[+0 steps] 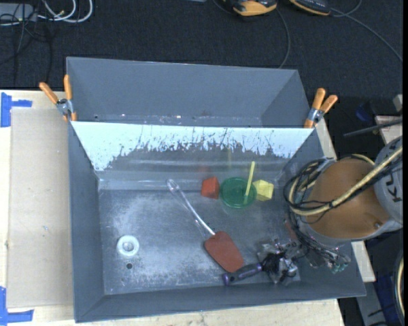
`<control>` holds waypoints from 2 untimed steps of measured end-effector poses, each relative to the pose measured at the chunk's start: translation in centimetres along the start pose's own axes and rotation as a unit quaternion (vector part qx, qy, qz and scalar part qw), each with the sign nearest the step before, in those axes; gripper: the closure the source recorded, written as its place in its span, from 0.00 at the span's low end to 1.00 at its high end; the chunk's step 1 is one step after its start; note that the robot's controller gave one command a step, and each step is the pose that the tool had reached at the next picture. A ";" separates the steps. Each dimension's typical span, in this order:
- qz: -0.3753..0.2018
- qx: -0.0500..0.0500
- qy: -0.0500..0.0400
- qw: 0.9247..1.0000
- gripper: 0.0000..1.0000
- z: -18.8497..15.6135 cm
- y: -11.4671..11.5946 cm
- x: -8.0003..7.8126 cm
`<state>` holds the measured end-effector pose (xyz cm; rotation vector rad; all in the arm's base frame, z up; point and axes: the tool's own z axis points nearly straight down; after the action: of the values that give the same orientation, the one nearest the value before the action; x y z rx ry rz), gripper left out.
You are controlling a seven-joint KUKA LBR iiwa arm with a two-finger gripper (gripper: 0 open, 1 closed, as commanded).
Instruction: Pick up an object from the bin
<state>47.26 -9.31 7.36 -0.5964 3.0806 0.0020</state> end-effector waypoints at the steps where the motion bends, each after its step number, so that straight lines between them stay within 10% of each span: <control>1: 0.000 -0.001 0.002 1.000 1.00 -0.9 0.1 0.1; 2: 0.000 -0.003 0.004 1.000 1.00 -2.0 0.2 0.2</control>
Offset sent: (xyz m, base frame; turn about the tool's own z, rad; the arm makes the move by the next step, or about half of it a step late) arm 0.0000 -0.0002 0.0696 0.0000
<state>47.01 -9.21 9.33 -0.5994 3.0899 0.0088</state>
